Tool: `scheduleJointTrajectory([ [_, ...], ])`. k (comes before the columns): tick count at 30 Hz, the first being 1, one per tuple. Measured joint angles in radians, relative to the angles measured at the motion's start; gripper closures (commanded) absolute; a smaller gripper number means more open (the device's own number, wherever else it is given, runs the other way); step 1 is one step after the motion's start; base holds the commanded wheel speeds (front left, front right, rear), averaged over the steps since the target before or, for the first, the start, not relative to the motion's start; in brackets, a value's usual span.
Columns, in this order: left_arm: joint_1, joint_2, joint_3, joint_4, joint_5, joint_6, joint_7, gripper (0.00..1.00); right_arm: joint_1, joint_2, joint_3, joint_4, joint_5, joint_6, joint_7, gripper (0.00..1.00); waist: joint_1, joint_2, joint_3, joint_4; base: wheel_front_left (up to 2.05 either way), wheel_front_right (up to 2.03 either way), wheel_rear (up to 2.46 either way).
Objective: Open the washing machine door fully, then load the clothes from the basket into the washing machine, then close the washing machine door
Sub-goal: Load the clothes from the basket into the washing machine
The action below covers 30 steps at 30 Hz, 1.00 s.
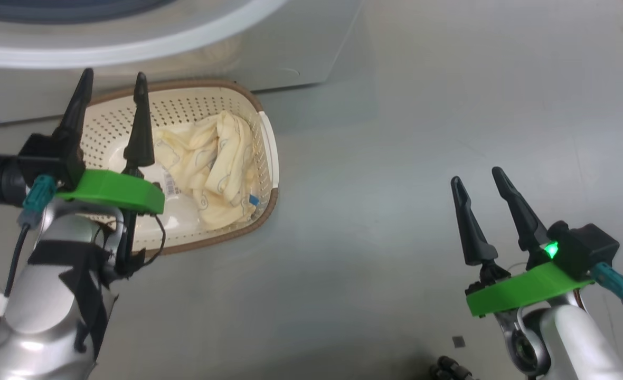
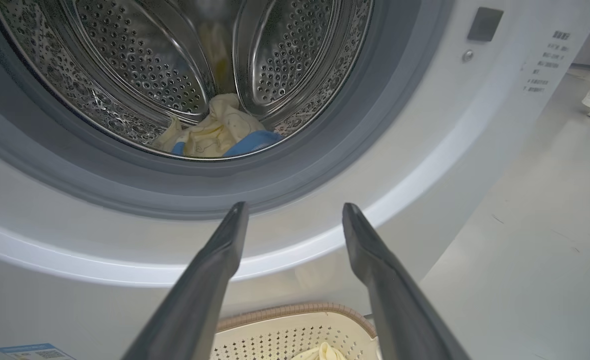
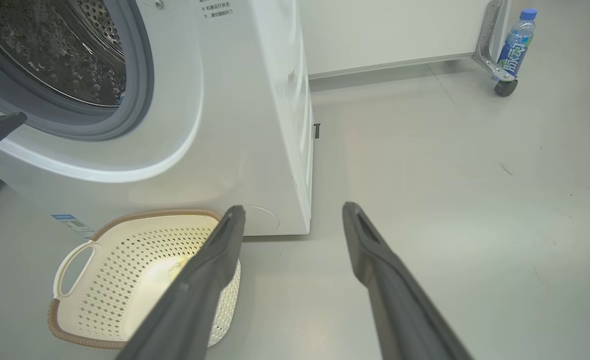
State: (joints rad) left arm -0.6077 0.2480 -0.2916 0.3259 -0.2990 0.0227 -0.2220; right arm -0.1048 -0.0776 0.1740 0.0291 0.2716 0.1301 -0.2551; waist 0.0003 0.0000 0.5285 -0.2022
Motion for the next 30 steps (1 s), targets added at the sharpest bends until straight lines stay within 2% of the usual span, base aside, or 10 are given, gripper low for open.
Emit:
scheduleJointTrajectory([
  [15,-0.24,-0.035,-0.047,0.335,0.009,-0.088,-0.023,0.0,-0.072,0.011,0.003,-0.028,-0.013,0.0,0.0,0.0,-0.0001,0.0,0.232,-0.026,0.0,0.0,0.0],
  [25,-0.359,-0.068,-0.112,0.553,0.006,-0.138,0.015,0.0,-0.099,0.011,0.017,-0.041,-0.018,0.0,0.0,0.0,-0.0002,0.0,0.329,-0.033,0.0,0.0,0.0],
  [30,-0.4,-0.089,-0.156,0.653,-0.019,-0.147,0.056,0.0,-0.108,0.012,0.016,-0.047,-0.018,0.0,0.0,0.0,-0.0002,0.0,0.369,-0.036,0.0,0.0,0.0],
])
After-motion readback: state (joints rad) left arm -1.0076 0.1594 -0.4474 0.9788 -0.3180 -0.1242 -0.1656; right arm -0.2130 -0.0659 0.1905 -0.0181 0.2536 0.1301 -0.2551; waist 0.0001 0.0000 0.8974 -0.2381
